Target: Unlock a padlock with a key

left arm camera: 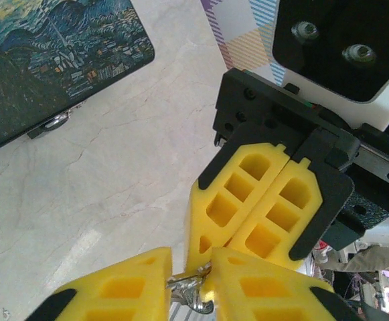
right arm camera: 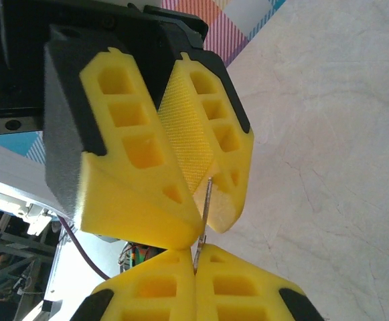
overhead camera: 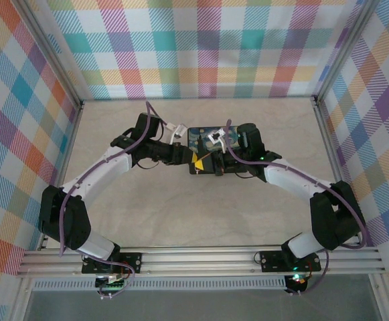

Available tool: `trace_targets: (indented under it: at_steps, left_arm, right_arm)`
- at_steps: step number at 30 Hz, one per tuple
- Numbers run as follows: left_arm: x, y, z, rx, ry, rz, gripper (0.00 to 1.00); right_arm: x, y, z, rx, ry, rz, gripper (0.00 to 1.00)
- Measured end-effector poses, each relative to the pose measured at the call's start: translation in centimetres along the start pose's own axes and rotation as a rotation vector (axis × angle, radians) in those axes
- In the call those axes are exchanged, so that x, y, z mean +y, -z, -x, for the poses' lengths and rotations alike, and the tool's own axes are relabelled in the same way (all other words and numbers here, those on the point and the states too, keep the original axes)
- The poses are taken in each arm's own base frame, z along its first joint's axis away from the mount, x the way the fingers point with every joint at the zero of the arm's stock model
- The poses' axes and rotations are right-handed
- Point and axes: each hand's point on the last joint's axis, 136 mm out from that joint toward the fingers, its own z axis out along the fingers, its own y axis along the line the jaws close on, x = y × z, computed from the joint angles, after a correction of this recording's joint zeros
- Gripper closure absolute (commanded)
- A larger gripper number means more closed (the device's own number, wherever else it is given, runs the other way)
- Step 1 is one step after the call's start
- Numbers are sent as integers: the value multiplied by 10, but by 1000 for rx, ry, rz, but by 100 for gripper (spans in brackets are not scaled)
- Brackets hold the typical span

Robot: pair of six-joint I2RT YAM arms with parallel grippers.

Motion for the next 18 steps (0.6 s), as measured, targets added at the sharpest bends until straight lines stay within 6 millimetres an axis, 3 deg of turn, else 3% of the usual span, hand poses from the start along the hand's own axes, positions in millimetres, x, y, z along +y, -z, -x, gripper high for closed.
trace_targets:
  at_steps: [2,5,13,18]
  left_arm:
    - [1,-1,0,4,1,-1,97]
    - [1,-1,0,3,2,-5,100]
    - [7,-2,0,0,13,23,100]
    - [10,-3,1,-4,20,38,100]
  right_arm:
    - [-1,-1,-1,4,-7,3,98]
    - [-3,-2,-3,10,-15,7,94]
    - [-13,5,-2,-10,-46,-20,55]
    - [-27,23,-8,-57,-108,-94,57]
